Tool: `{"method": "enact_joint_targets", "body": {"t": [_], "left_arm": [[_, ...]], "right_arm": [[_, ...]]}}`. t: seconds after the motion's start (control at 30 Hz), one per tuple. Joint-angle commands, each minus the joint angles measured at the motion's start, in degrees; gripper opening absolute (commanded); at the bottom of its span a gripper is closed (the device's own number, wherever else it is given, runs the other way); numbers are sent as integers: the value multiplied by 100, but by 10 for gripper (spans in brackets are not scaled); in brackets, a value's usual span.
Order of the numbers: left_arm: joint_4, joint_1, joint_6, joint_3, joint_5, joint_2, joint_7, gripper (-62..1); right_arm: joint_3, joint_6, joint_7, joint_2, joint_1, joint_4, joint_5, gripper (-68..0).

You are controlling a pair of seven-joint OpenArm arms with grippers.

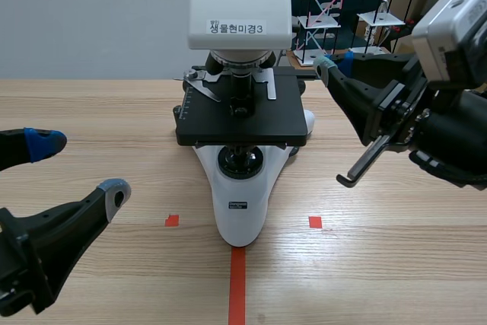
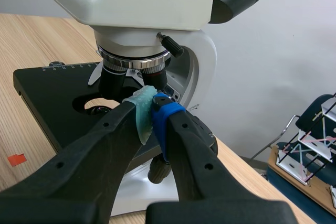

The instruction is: Return to the home posture

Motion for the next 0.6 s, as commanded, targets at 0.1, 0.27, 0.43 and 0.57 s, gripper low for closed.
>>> {"method": "enact_joint_targets", "body": {"t": [0.1, 0.27, 0.43, 0.57], "left_arm": [[72, -17, -4, -31, -55, 15, -101, -28], [72, -17, -4, -31, -55, 15, -101, -28], [72, -17, -7, -31, -55, 15, -101, -28], [72, -17, -7, -31, -55, 15, -101, -28]], "right_arm": [[0, -22, 70, -2, 83, 59, 79, -662], [0, -22, 70, -2, 81, 59, 79, -662], [2, -22, 68, -2, 81, 59, 79, -651], [2, -22, 68, -2, 81, 59, 81, -651]]}}
